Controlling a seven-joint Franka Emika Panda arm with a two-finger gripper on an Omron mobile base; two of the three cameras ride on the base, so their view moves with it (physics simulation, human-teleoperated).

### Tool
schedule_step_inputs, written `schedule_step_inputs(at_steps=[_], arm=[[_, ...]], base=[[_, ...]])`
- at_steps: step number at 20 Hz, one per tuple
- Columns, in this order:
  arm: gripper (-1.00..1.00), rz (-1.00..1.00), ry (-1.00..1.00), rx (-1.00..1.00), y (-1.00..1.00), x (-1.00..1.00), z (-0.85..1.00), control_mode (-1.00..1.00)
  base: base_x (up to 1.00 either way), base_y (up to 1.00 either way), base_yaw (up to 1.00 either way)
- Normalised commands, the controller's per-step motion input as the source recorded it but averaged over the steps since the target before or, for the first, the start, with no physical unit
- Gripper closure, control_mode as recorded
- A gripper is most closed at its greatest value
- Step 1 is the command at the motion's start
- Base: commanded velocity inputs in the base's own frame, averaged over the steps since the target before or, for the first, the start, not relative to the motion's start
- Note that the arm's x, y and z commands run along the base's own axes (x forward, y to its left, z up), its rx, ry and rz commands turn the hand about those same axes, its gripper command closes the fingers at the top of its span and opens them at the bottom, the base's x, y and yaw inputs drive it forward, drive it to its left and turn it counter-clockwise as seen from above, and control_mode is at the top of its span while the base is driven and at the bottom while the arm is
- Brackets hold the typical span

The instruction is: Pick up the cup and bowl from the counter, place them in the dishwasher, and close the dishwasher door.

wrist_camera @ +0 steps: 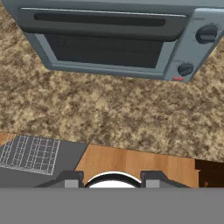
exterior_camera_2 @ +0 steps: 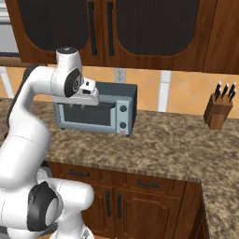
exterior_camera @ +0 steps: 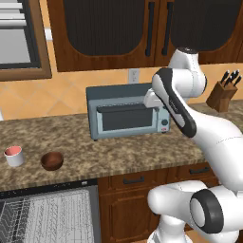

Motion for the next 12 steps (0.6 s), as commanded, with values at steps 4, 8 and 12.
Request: schedule_step_inputs(at_steps=[4, 8, 12], arm=[[-1.00, 0.05, -0.07, 0.00, 0.06, -0.57, 0.00, -1.00], [-1.00, 0.07, -0.21, 0.01, 0.23, -1.00, -0.25, -1.00], [-1.00, 0.00, -0.07, -0.01, 0.01, -0.70, -0.48, -1.00]], base=[[0.00, 0.00, 0.00], [0.00, 0.00, 0.00], [0.00, 0.00, 0.00]])
